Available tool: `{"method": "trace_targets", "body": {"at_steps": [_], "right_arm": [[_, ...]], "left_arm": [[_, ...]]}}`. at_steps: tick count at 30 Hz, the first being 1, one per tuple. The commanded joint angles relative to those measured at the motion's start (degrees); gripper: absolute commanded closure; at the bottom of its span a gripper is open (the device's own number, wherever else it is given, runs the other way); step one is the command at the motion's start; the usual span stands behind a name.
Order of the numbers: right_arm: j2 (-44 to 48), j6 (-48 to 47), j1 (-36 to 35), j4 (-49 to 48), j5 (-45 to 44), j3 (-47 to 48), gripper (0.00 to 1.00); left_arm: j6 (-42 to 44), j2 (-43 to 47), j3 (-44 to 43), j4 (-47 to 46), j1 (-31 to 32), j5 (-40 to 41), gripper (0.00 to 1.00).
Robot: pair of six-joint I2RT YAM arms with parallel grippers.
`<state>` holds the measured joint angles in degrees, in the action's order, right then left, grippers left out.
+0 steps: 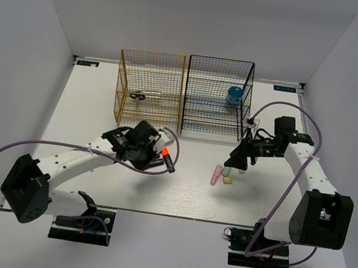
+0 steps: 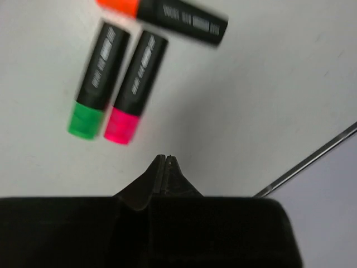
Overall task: Sort the stationery into containers
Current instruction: Grab a piece of stationery with the right arm
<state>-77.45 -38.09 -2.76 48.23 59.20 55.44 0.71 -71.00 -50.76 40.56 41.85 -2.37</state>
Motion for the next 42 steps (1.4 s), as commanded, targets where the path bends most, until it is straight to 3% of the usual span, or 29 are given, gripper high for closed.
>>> {"method": "trace_targets", "body": {"at_steps": [1,2,4,5,8,10,14,17,18,21,23,28,34,42], "right_arm": [[0.54,1.6,-2.05,-2.92,2.86,1.87,0.1],[1.24,4.22,-2.68,-4.88,2.07,0.39,0.1],[1.69,8.54,-6.61,-9.26,-3.09,-0.42,0.1],[1.25,9.77,-9.86,-11.81,-5.13,-0.59,0.1],[-2.07,12.24,-17.08,-13.85,-15.58,1.59,0.1],[-3.49,16.19,-23.32,-14.65,-24.61,3.97,0.1],[-11.55,20.32,-34.21,-13.87,-38.14,11.25,0.1],[-15.52,27.16,-40.37,-19.02,-47.45,12.67,0.1],[-16.15,28.14,-41.17,-21.57,-48.81,12.94,0.1],[-21.41,32.1,-44.95,-21.61,-53.47,17.67,0.1],[-25.28,35.17,-47.42,-21.42,-56.73,21.79,0.1],[-28.62,39.47,-51.37,-28.44,-63.32,20.76,0.1],[-33.9,40.99,-53.4,-28.35,-66.93,25.07,0.11],[-37.24,40.81,-54.01,-31.88,-68.6,23.05,0.32]], "left_arm": [[4.13,-0.1,0.75,1.02,0.34,-4.57,0.96],[2.64,-0.8,0.49,0.84,0.34,-4.4,0.9],[0.97,-2.74,-1.61,3.02,0.25,-2.74,0.54],[-3.39,-3.09,-1.97,3.3,0.34,1.62,0.49],[-7.99,0.94,0.83,2.78,0.43,8.92,0.43],[-12.13,8.4,5.49,1.03,0.43,11.67,0.4],[-18.54,22.11,10.67,4.69,0.43,24.67,0.3],[-25.75,39.3,12.78,10.73,0.25,40.48,0.31],[-27.76,40.93,13.14,11.73,0.17,48.61,0.31],[-32.26,48.04,15.51,16.3,0.25,56.21,0.31],[-33.67,51.56,17.36,16.84,0.17,56.86,0.31],[-34.64,57.89,18.15,16.75,0.17,59.15,0.31],[-33.85,57.91,17.98,17.28,0.25,58.71,0.3],[-33.14,57.99,17.98,16.49,0.17,57.48,0.3]]}}
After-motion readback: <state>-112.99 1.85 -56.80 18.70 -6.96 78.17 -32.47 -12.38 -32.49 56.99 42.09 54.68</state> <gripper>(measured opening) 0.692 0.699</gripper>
